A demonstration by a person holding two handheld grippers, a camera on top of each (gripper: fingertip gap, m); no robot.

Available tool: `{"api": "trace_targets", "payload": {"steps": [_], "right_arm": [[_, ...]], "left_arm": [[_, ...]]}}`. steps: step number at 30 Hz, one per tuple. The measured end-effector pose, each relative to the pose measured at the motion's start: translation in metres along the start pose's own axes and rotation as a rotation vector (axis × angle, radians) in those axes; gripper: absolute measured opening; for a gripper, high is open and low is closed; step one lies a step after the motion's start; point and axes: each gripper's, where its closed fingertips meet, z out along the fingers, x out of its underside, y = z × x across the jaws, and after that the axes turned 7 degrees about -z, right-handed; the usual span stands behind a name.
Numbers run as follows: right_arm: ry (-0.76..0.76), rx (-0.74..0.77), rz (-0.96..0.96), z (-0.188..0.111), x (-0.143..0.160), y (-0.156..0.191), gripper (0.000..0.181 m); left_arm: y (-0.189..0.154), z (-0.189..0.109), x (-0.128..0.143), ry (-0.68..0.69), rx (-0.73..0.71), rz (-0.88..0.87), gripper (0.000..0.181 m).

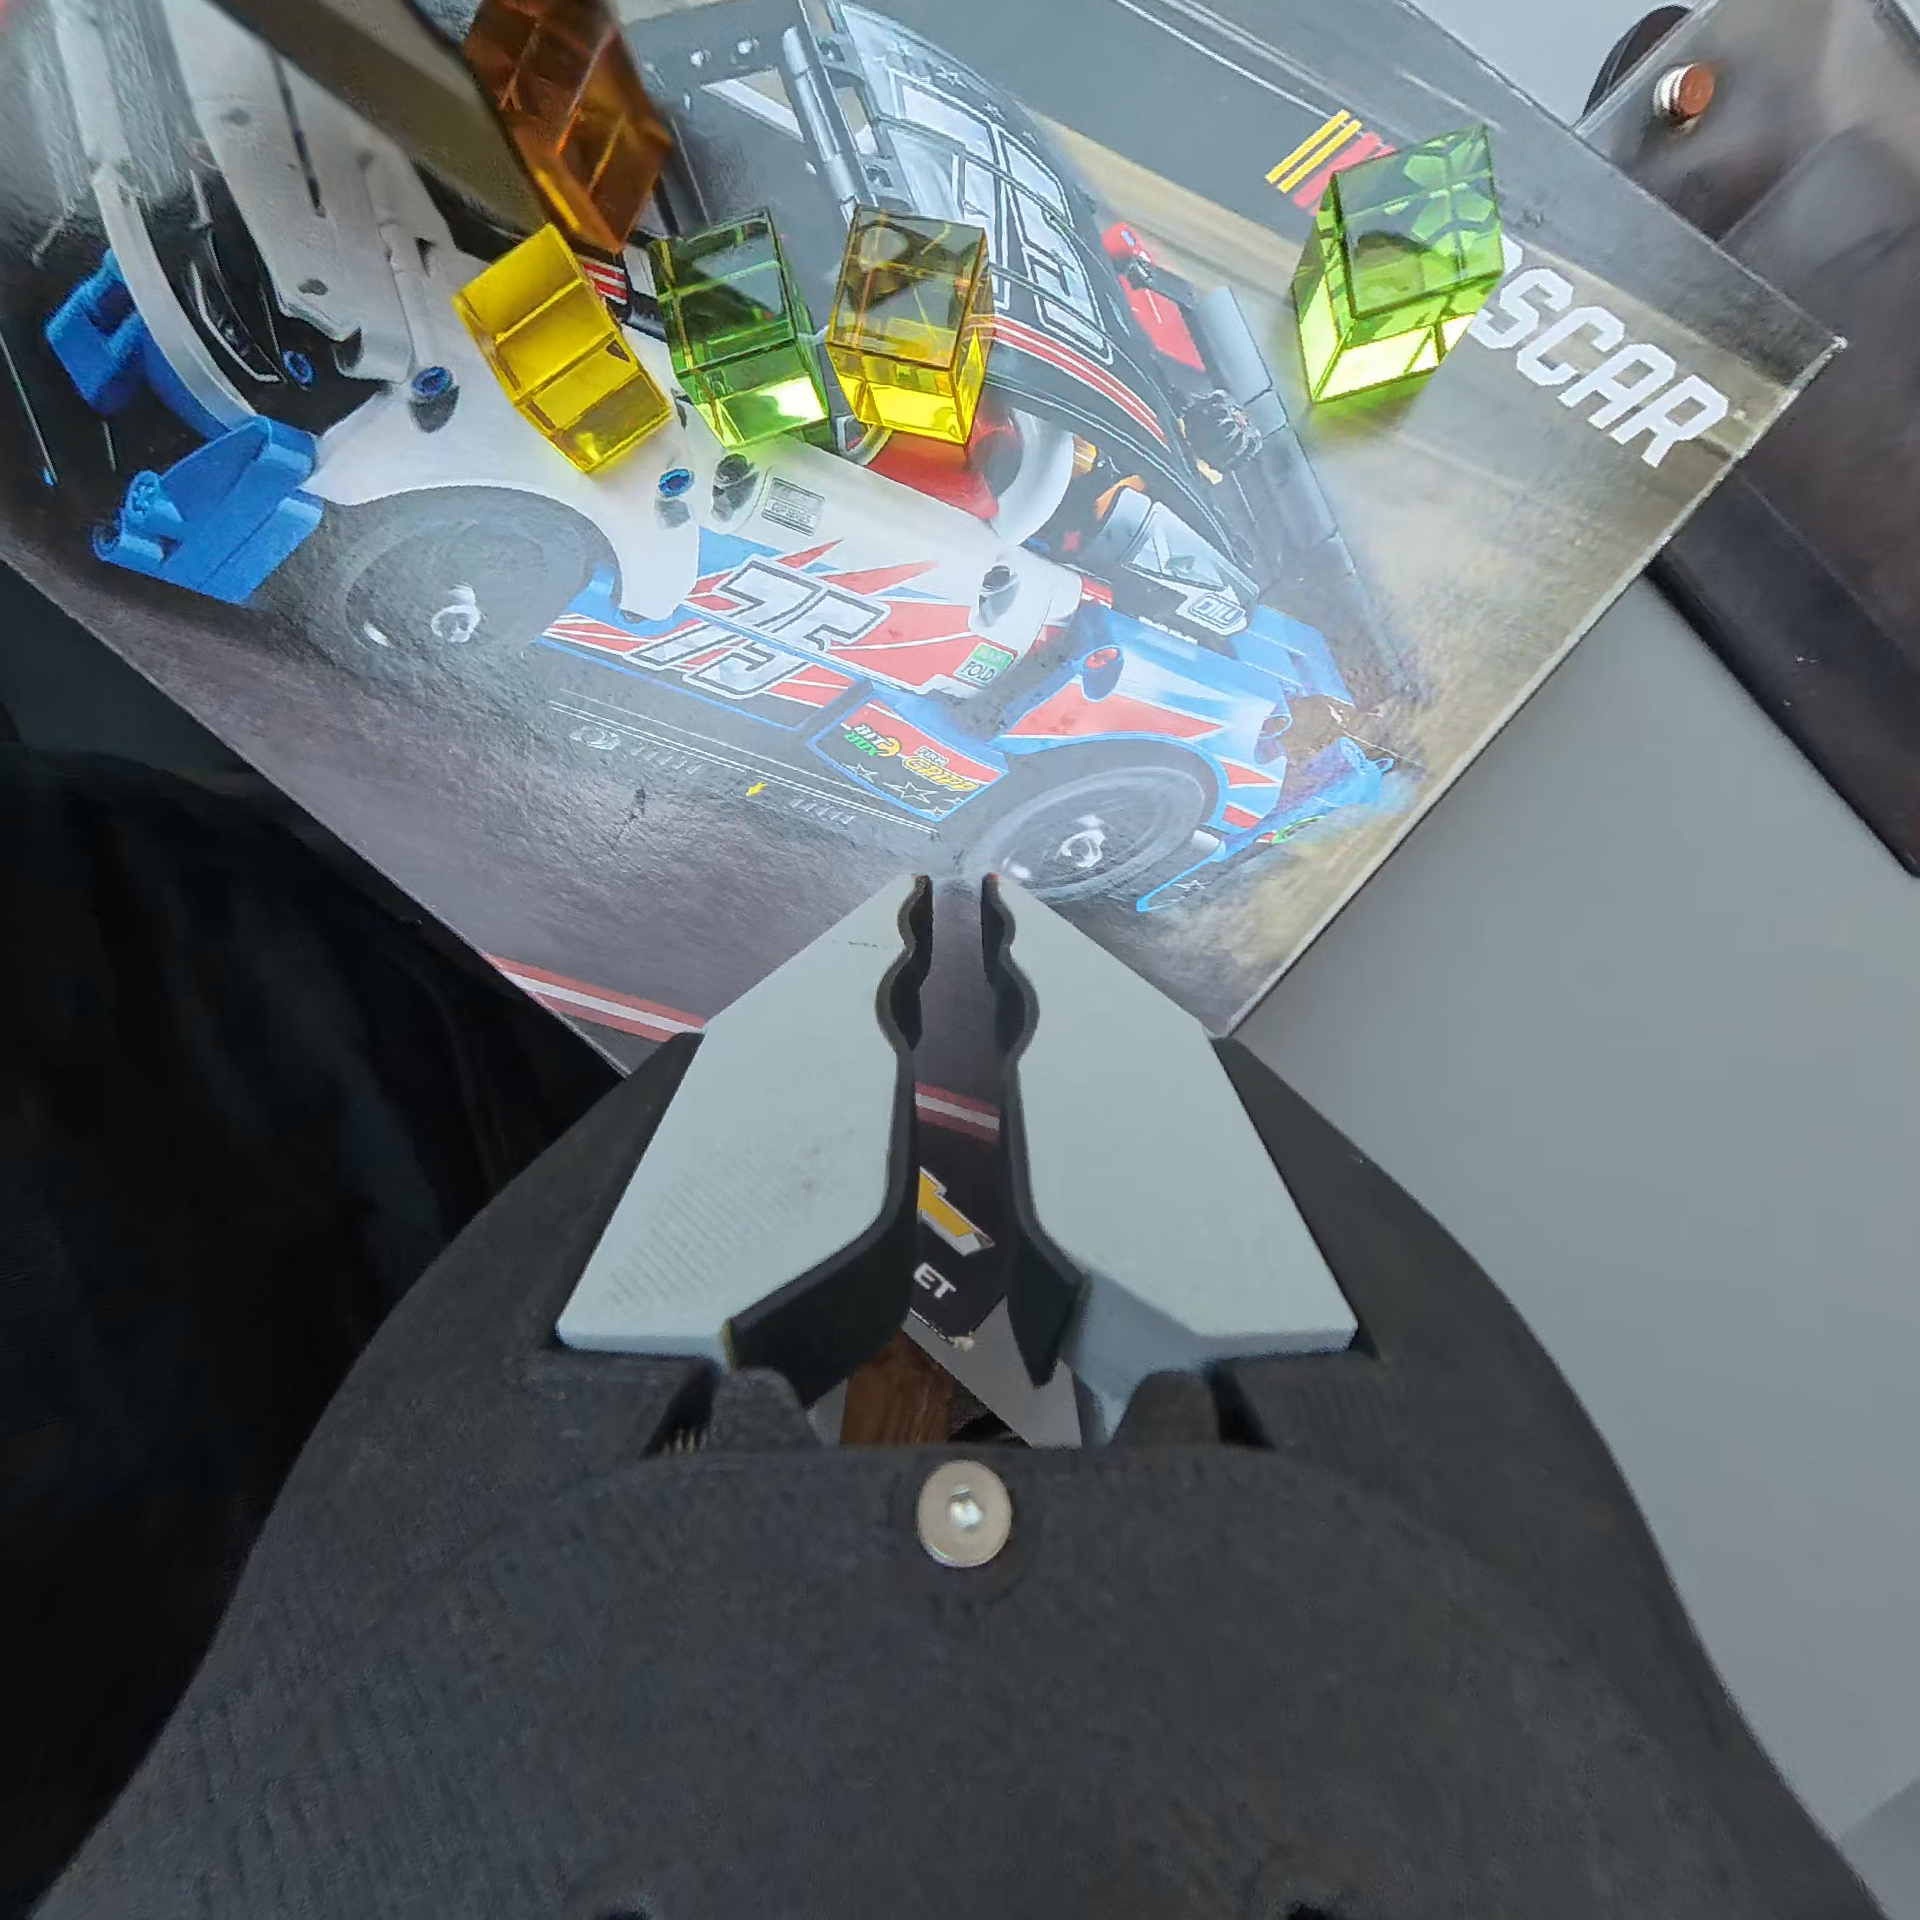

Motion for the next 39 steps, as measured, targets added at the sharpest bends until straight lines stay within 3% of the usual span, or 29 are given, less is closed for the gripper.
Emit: {"api": "trace_targets", "payload": {"steps": [7, 14, 21, 23, 26, 31, 35, 39], "right_arm": [[-0.048, -0.027, -0.035, 0.004, -0.009, -0.021, 0.006], [-0.178, -0.094, -0.137, 0.005, -0.029, -0.061, 0.006], [-0.261, -0.199, -0.264, 0.005, -0.041, -0.091, 0.004], [-0.282, -0.217, -0.295, 0.002, -0.043, -0.095, 0.004], [-0.303, -0.241, -0.319, -0.002, -0.043, -0.097, 0.003], [-0.327, -0.301, -0.341, -0.007, -0.037, -0.087, 0.004], [-0.334, -0.404, -0.395, -0.011, -0.034, -0.051, 0.010], [-0.329, -0.424, -0.496, -0.007, -0.045, -0.010, 0.022]], "left_arm": [[0.017, -0.005, -0.021, -0.011, -0.016, -0.065, 0.038], [-0.030, -0.032, 0.000, 0.002, -0.054, -0.244, 0.046], [-0.036, -0.006, -0.010, 0.087, -0.194, -0.466, 0.051], [-0.037, 0.001, -0.016, 0.097, -0.204, -0.530, 0.049], [-0.040, 0.008, -0.010, 0.162, -0.225, -0.569, 0.027], [-0.043, 0.005, 0.001, 0.243, -0.229, -0.419, 0.026], [-0.042, -0.002, 0.028, 0.370, -0.188, -0.225, 0.023], [-0.042, -0.003, 0.036, 0.309, -0.114, -0.013, 0.024]]}}
